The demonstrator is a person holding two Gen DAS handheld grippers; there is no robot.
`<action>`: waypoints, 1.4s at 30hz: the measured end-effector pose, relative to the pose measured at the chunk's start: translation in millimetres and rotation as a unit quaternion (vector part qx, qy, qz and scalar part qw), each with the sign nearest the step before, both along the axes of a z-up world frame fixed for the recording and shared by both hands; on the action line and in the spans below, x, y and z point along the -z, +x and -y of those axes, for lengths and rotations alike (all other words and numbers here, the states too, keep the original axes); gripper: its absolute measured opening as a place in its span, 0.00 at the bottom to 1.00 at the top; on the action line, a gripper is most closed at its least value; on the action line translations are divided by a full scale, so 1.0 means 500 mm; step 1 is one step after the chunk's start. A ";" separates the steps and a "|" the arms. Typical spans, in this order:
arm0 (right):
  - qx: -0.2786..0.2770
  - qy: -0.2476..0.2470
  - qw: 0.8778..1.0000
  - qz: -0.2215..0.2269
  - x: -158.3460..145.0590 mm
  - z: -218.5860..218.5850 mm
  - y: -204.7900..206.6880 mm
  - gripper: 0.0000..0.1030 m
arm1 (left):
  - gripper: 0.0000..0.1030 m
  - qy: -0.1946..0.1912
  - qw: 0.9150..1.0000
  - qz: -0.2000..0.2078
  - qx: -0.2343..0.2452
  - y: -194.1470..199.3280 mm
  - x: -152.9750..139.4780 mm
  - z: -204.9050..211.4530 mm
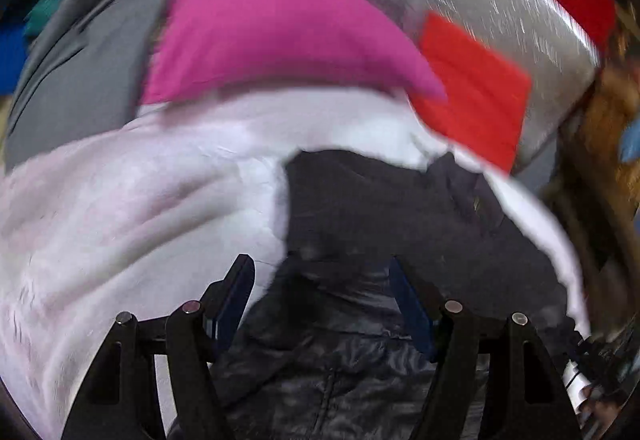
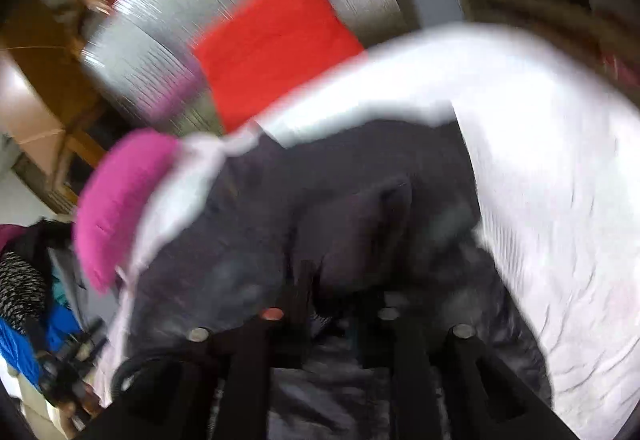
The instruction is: Fold large clothes
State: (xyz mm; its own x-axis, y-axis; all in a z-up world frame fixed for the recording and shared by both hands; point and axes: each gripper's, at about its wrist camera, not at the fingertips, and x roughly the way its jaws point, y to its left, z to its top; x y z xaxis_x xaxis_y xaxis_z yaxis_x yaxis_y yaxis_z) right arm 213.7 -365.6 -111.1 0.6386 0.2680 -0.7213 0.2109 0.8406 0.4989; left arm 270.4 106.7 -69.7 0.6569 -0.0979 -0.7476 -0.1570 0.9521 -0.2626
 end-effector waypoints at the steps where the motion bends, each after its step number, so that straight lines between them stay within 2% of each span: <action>1: -0.008 0.011 1.000 0.021 0.003 0.002 -0.008 0.65 | 0.69 0.036 0.999 -0.035 0.004 0.021 0.028 0.023; 2: -0.013 0.008 0.999 0.031 -0.002 0.002 -0.013 0.67 | 0.69 0.066 0.995 -0.067 0.011 0.037 0.062 0.039; 3: -0.018 0.001 0.999 0.037 -0.011 0.001 -0.021 0.70 | 0.71 0.081 0.993 -0.080 0.016 0.044 0.079 0.046; 5: -0.022 -0.012 0.999 0.043 -0.031 0.010 -0.040 0.72 | 0.72 0.099 0.993 -0.059 0.023 0.039 0.089 0.049; 7: -0.009 -0.028 0.998 0.055 -0.054 0.025 -0.059 0.72 | 0.72 0.088 0.994 -0.054 0.018 0.032 0.077 0.039; 10: 0.016 -0.039 0.995 0.094 -0.106 0.040 -0.086 0.74 | 0.72 0.075 0.997 -0.018 0.000 0.014 0.034 0.015; 12: -0.005 -0.034 0.991 0.127 -0.142 0.013 -0.082 0.77 | 0.72 0.069 0.998 0.006 0.004 0.010 0.007 0.016; 14: -0.051 -0.040 0.988 0.142 -0.156 -0.029 -0.052 0.81 | 0.72 0.071 0.997 0.018 0.016 0.013 -0.001 0.032; 16: -0.082 -0.038 0.987 0.134 -0.137 -0.055 -0.018 0.81 | 0.72 0.072 0.997 0.022 0.030 0.015 0.006 0.053; 19: -0.094 -0.037 0.991 0.083 -0.070 -0.080 0.039 0.81 | 0.72 0.084 0.994 0.017 0.063 0.021 0.036 0.090; 21: -0.092 -0.037 0.994 0.039 -0.013 -0.080 0.053 0.81 | 0.73 0.111 0.991 -0.022 0.073 0.037 0.088 0.105; 22: -0.095 -0.036 0.994 0.029 0.008 -0.079 0.054 0.81 | 0.73 0.123 0.989 -0.027 0.079 0.041 0.102 0.110; 23: -0.101 -0.042 0.993 0.039 0.013 -0.082 0.052 0.81 | 0.75 0.135 0.987 -0.017 0.081 0.040 0.103 0.113; 27: -0.102 -0.044 0.993 0.040 -0.002 -0.069 0.041 0.81 | 0.75 0.135 0.987 -0.023 0.079 0.040 0.090 0.107; 30: -0.085 -0.041 0.993 0.067 -0.039 -0.053 0.016 0.81 | 0.75 0.133 0.989 0.010 0.067 0.011 0.052 0.102; 33: -0.084 -0.060 0.991 0.087 -0.051 -0.055 0.006 0.83 | 0.75 0.134 0.988 0.035 0.073 -0.008 0.035 0.110; 34: -0.086 -0.064 0.991 0.077 -0.041 -0.056 0.012 0.84 | 0.75 0.135 0.987 0.029 0.078 -0.004 0.041 0.116; 36: -0.084 -0.069 0.993 0.038 -0.011 -0.054 0.030 0.84 | 0.75 0.155 0.983 -0.020 0.092 0.013 0.077 0.127; 37: -0.084 -0.067 0.994 0.036 -0.006 -0.053 0.033 0.84 | 0.75 0.168 0.981 -0.026 0.095 0.013 0.086 0.132; 40: -0.080 -0.068 0.992 0.062 -0.047 -0.057 0.028 0.84 | 0.75 0.190 0.978 0.017 0.090 -0.002 0.053 0.138; 42: -0.076 -0.071 0.991 0.082 -0.077 -0.061 0.037 0.84 | 0.75 0.177 0.980 0.041 0.083 -0.003 0.025 0.140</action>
